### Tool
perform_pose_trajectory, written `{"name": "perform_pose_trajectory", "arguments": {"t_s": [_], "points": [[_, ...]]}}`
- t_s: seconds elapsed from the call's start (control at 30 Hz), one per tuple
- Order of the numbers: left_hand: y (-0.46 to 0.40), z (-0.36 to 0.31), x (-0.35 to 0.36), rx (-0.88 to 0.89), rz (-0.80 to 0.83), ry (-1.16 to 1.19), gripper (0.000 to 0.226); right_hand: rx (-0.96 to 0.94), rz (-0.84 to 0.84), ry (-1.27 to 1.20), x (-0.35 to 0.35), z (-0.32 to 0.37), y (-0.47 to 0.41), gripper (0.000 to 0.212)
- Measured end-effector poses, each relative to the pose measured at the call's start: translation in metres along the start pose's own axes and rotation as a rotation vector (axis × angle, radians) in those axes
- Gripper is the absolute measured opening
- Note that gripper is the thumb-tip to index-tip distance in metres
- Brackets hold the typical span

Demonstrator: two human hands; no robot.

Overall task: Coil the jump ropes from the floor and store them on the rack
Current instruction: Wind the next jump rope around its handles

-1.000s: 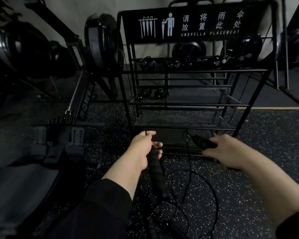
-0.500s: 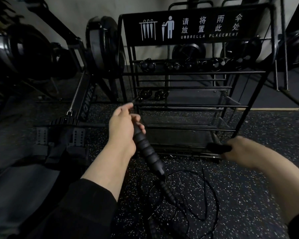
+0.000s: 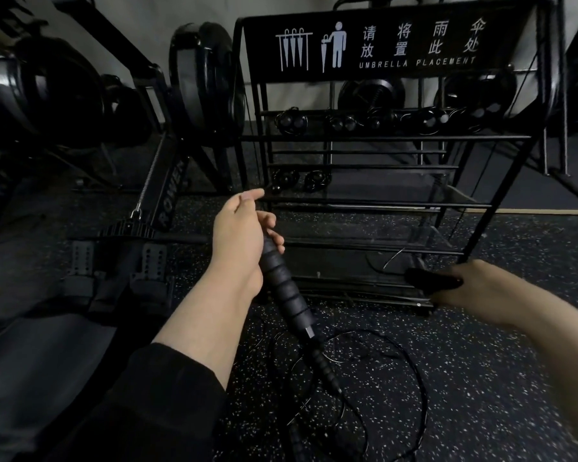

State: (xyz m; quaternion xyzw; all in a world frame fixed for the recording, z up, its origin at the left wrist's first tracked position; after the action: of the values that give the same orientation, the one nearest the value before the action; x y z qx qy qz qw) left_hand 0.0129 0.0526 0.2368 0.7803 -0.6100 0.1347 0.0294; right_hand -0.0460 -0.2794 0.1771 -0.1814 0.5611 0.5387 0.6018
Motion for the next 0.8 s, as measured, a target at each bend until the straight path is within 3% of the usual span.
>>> {"name": "perform_pose_trajectory", "arguments": {"t_s": [0.23, 0.43, 0.8], "points": [[-0.004, 0.005, -0.001, -0.019, -0.017, 0.005, 0.034, 0.027, -0.045, -0.119, -0.004, -0.005, -0.002, 0.018], [-0.001, 0.010, 0.003, -0.058, -0.007, 0.001, 0.027, -0.020, 0.002, -0.285, -0.010, 0.006, 0.011, 0.030], [0.023, 0.056, 0.034, -0.172, 0.335, -0.332, 0.013, -0.280, 0.043, -0.673, -0.030, 0.040, 0.054, 0.033]]}}
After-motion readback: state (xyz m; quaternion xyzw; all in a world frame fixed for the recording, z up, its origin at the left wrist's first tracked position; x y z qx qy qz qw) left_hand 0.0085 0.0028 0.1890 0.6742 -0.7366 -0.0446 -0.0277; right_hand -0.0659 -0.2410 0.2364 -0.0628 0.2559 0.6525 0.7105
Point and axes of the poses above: each hand's wrist, its own y-axis away from the middle knuckle, its own x-axis out of the palm, z = x × y, the point moved 6 cm from there along -y, towards the middle knuckle, and after that the axes turned 11 degrees about x, right-handed, at the moved point
